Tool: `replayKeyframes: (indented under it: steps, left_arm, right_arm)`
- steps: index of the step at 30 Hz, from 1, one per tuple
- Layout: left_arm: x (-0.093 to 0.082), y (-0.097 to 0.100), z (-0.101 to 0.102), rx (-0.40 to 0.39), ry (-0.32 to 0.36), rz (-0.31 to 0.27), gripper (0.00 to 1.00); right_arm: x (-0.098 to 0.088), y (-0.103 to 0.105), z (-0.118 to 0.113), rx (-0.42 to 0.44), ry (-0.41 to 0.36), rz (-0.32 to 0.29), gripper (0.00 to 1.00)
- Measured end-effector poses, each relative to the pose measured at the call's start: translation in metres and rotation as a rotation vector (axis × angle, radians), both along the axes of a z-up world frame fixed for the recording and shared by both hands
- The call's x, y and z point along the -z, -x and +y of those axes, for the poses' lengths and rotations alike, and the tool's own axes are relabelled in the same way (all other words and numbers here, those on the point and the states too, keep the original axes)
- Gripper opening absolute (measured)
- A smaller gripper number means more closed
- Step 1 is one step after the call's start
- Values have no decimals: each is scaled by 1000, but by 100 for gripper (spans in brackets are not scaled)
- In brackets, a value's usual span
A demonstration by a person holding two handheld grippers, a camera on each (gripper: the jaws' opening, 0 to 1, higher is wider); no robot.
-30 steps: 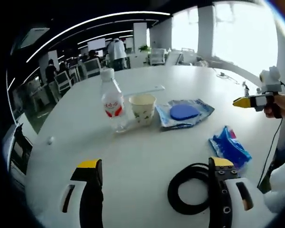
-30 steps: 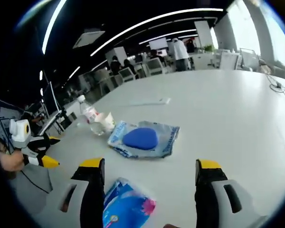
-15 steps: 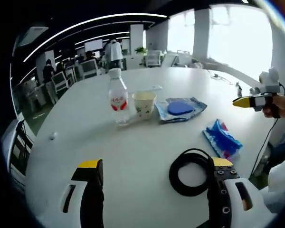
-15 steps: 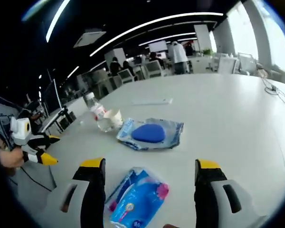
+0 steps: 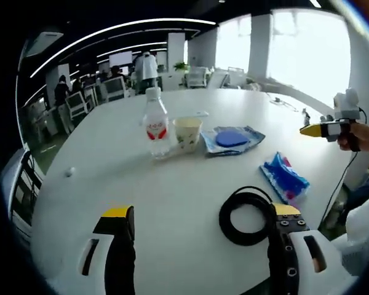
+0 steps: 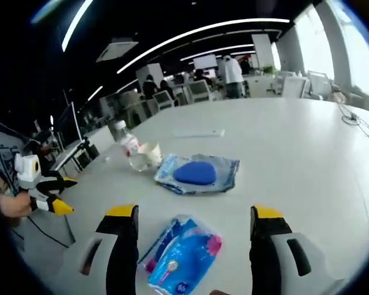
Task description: Arrange the tabletop items into an orderly group along one side of the table until the central work area is clear of visible clutter.
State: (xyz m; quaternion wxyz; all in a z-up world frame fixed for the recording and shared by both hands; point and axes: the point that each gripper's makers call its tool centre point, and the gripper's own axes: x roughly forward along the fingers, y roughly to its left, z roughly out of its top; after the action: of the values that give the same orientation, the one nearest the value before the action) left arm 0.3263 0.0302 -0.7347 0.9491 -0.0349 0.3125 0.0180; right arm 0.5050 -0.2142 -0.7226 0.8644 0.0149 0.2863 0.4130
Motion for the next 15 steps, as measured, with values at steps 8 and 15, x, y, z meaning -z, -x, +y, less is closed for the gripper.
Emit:
replayKeyframes:
  steps: [8, 15]
  left_arm:
    - [-1, 3, 6, -35, -5, 5, 86]
    - [4, 0, -5, -66, 8, 16, 86]
  right_arm:
    - [7, -4, 4, -47, 4, 13, 71]
    - [13, -15, -2, -78, 10, 30, 71]
